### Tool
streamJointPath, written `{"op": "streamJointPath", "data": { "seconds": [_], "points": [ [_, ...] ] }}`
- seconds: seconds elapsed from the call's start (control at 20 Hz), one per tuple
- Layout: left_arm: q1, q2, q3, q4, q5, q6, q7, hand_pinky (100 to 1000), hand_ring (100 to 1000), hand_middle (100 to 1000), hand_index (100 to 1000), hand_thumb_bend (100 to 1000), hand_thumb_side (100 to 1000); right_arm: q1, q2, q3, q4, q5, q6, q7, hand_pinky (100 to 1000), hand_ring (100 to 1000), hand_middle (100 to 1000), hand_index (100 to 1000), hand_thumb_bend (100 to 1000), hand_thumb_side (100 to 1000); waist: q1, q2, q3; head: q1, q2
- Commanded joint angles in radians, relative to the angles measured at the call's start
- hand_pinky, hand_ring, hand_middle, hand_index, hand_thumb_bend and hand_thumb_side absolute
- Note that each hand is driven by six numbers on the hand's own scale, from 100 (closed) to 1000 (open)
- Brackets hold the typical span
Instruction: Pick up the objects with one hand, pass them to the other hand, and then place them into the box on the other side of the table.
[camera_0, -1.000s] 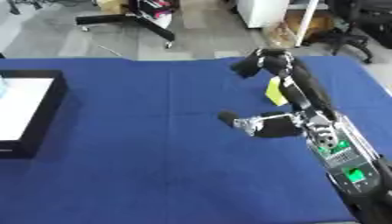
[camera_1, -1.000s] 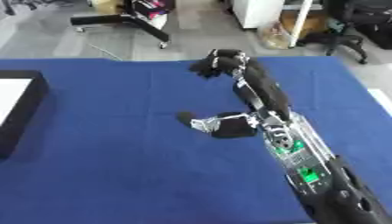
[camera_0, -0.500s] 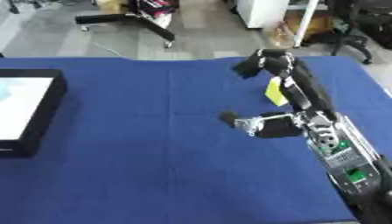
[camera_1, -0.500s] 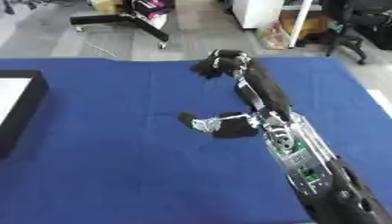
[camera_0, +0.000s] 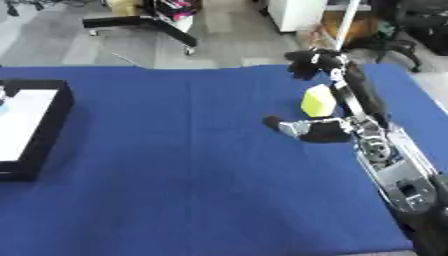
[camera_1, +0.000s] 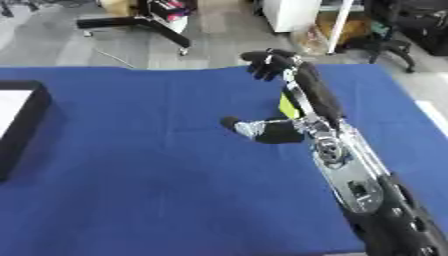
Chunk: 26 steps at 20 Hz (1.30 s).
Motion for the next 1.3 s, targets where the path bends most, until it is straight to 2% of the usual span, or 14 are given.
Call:
{"op": "streamJointPath", "data": {
  "seconds": [0.05, 0.35, 0.6, 0.95, 1.3],
  "points": [
    [-0.003, -0.033, -0.019, -0.105, 0.049, -0.002, -0.027, 630, 707, 687, 768, 674, 543, -0.041, -0.035, -0.043, 0.082, -0.021, 0.056, 0.001, 567, 627, 695, 866, 659, 289, 0.003, -0.013, -0.001, 0.0, 0.001],
    [0.011, -0.131, -0.066, -0.197, 0.091, 0.0, -0.059, 623, 694, 671, 759, 667, 539, -0.127, -0.018, -0.11, 0.337, -0.03, 0.145, -0.053, 588, 673, 750, 880, 665, 265, 0.009, -0.013, 0.001, -0.016, 0.004],
    [0.02, -0.198, -0.101, -0.237, 0.112, 0.003, -0.096, 622, 691, 667, 756, 665, 543, -0.206, 0.004, -0.159, 0.547, -0.012, 0.19, -0.107, 604, 696, 774, 892, 672, 246, 0.022, -0.01, 0.017, -0.04, 0.006],
    [0.025, -0.28, -0.129, -0.244, 0.13, 0.001, -0.129, 620, 687, 662, 753, 659, 550, -0.284, 0.016, -0.217, 0.784, 0.04, 0.205, -0.161, 625, 722, 782, 899, 681, 226, 0.039, 0.003, 0.055, -0.075, 0.001],
    [0.022, -0.318, -0.143, -0.246, 0.131, -0.007, -0.151, 619, 685, 659, 751, 656, 554, -0.31, 0.008, -0.251, 0.916, 0.044, 0.203, -0.197, 616, 707, 762, 893, 676, 206, 0.042, 0.021, 0.083, -0.08, -0.001]
  ]
}}
